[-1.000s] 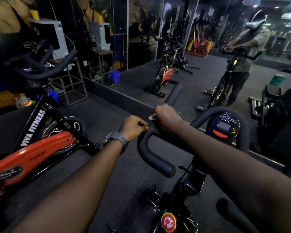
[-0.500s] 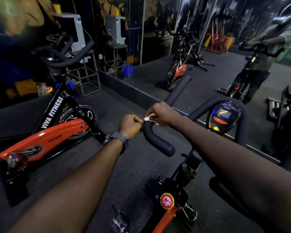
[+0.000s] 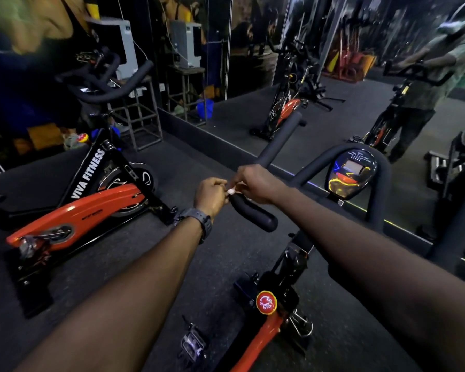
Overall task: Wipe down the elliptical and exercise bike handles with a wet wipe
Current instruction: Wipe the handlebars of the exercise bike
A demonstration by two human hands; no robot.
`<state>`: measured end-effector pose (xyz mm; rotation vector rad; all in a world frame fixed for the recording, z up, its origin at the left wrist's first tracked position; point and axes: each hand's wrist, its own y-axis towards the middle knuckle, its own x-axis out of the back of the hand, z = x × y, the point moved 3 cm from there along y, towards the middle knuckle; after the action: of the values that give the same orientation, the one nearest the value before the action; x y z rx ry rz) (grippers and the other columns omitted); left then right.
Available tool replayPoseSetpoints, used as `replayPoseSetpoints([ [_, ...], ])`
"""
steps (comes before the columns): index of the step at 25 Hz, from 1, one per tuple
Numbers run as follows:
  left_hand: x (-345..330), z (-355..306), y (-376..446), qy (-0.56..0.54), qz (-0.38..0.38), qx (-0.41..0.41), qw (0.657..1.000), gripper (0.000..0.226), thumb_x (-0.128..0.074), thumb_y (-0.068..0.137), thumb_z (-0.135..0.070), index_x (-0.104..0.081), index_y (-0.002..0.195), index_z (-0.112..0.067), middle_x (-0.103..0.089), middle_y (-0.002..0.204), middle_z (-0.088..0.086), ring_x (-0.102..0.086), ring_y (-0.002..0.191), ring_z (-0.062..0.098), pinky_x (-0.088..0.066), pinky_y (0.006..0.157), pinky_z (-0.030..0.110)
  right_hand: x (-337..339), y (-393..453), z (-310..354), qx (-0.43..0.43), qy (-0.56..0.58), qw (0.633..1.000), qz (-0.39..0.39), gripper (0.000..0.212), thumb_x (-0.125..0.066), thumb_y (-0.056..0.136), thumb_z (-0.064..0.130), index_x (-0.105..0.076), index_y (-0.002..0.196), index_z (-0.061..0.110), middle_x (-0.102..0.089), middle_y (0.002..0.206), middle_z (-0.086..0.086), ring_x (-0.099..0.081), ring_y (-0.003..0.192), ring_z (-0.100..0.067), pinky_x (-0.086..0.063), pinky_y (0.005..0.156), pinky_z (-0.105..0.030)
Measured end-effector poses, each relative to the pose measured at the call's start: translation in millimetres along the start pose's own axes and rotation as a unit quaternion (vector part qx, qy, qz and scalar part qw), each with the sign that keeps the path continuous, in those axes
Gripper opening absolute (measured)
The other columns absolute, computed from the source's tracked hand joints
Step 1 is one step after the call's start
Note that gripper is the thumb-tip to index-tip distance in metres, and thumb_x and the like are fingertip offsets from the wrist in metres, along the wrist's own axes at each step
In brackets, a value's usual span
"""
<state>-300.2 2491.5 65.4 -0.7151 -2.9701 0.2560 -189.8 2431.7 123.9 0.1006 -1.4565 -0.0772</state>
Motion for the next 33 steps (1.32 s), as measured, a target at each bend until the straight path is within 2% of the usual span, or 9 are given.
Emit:
replayPoseSetpoints([
  [4, -3.7, -0.5, -12.7, 0.201, -0.001, -0.08, 0.976, 0.023, -0.058, 0.088, -0.009, -0.073, 0.105, -0.011, -0.073, 0.111, 0.011, -0.067, 0.104, 0.03, -0.055, 0.091, 0.044, 5.1, -46.8, 9.1, 0.075, -0.031, 0.992, 0.093, 0.022, -0.064, 0.086, 0.012, -0.076, 0.102, 0.022, -0.072, 0.104, -0.002, -0.065, 0.095, -0.02, -0.05, 0.083, -0.033],
  [9, -20.1, 5.1, -50.9, 0.326, -0.017, -0.133, 0.936, 0.039, -0.058, 0.097, -0.022, -0.06, 0.135, -0.014, -0.052, 0.145, 0.007, -0.047, 0.135, 0.028, -0.032, 0.114, 0.029, -18.3, -55.4, -23.7, -0.161, 0.095, 0.982, -0.009, 0.019, -0.059, 0.094, 0.022, -0.076, 0.099, 0.017, -0.074, 0.102, -0.003, -0.065, 0.094, -0.017, -0.046, 0.077, -0.025],
  [11, -23.4, 7.5, -62.2, 0.364, -0.012, -0.149, 0.919, 0.041, -0.054, 0.099, -0.026, -0.056, 0.139, -0.016, -0.042, 0.153, 0.005, -0.04, 0.14, 0.026, -0.023, 0.112, 0.024, -31.7, -80.2, -34.9, -0.241, 0.313, 0.919, 0.006, 0.015, -0.061, 0.093, 0.013, -0.073, 0.084, 0.01, -0.069, 0.084, -0.007, -0.06, 0.083, -0.015, -0.046, 0.072, -0.022],
  [14, -28.0, 8.5, -78.3, 0.371, -0.023, -0.167, 0.913, 0.042, -0.053, 0.099, -0.031, -0.057, 0.138, -0.017, -0.041, 0.154, 0.003, -0.042, 0.139, 0.022, -0.026, 0.11, 0.023, -34.8, -109.8, -31.4, -0.3, 0.542, 0.784, 0.028, 0.015, -0.059, 0.089, -0.008, -0.062, 0.076, -0.001, -0.058, 0.074, -0.013, -0.06, 0.074, -0.02, -0.059, 0.083, -0.04],
  [19, -33.9, 3.7, -96.5, 0.406, -0.022, -0.184, 0.895, 0.04, -0.056, 0.098, -0.031, -0.059, 0.136, -0.02, -0.049, 0.149, 0.001, -0.049, 0.134, 0.025, -0.036, 0.109, 0.029, -22.7, -110.2, -5.1, -0.351, 0.575, 0.739, 0.002, 0.023, -0.053, 0.088, -0.013, -0.064, 0.078, 0.004, -0.06, 0.074, -0.009, -0.059, 0.064, -0.016, -0.057, 0.054, -0.027],
  [22, -34.8, -1.4, -108.9, 0.443, -0.024, -0.191, 0.876, 0.04, -0.055, 0.098, -0.026, -0.057, 0.138, -0.022, -0.05, 0.148, -0.002, -0.049, 0.132, 0.028, -0.041, 0.107, 0.034, -32.7, -120.9, -14.2, -0.355, 0.549, 0.755, -0.038, 0.017, -0.056, 0.089, -0.008, -0.068, 0.099, -0.001, -0.066, 0.093, -0.012, -0.065, 0.079, -0.019, -0.061, 0.071, -0.034],
  [24, -34.9, -4.1, -113.6, 0.47, -0.026, -0.195, 0.86, 0.042, -0.053, 0.097, -0.02, -0.055, 0.14, -0.024, -0.051, 0.146, 0.0, -0.05, 0.13, 0.031, -0.043, 0.104, 0.036, -32.2, -130.9, -11.9, -0.38, 0.494, 0.774, -0.112, 0.01, -0.065, 0.085, 0.003, -0.073, 0.091, 0.007, -0.072, 0.097, -0.012, -0.07, 0.081, -0.021, -0.062, 0.071, -0.037],
  [27, -35.3, -5.4, -117.8, 0.489, -0.023, -0.195, 0.85, 0.05, -0.05, 0.093, -0.009, -0.054, 0.14, -0.026, -0.061, 0.135, 0.01, -0.055, 0.121, 0.036, -0.046, 0.093, 0.037, -14.6, -135.6, 8.2, -0.306, 0.221, 0.904, -0.198, 0.012, -0.068, 0.086, 0.022, -0.077, 0.093, 0.021, -0.075, 0.089, -0.007, -0.07, 0.084, -0.024, -0.057, 0.07, -0.031],
  [33, -29.7, -3.4, -115.7, 0.449, 0.004, -0.191, 0.873, 0.059, -0.049, 0.087, -0.001, -0.042, 0.143, -0.02, -0.051, 0.14, 0.01, -0.051, 0.123, 0.033, -0.043, 0.091, 0.035, 0.3, -88.7, 21.7, -0.188, 0.065, 0.975, -0.098, 0.018, -0.059, 0.089, 0.016, -0.074, 0.1, 0.016, -0.07, 0.092, -0.012, -0.067, 0.087, -0.034, -0.047, 0.061, -0.033],
])
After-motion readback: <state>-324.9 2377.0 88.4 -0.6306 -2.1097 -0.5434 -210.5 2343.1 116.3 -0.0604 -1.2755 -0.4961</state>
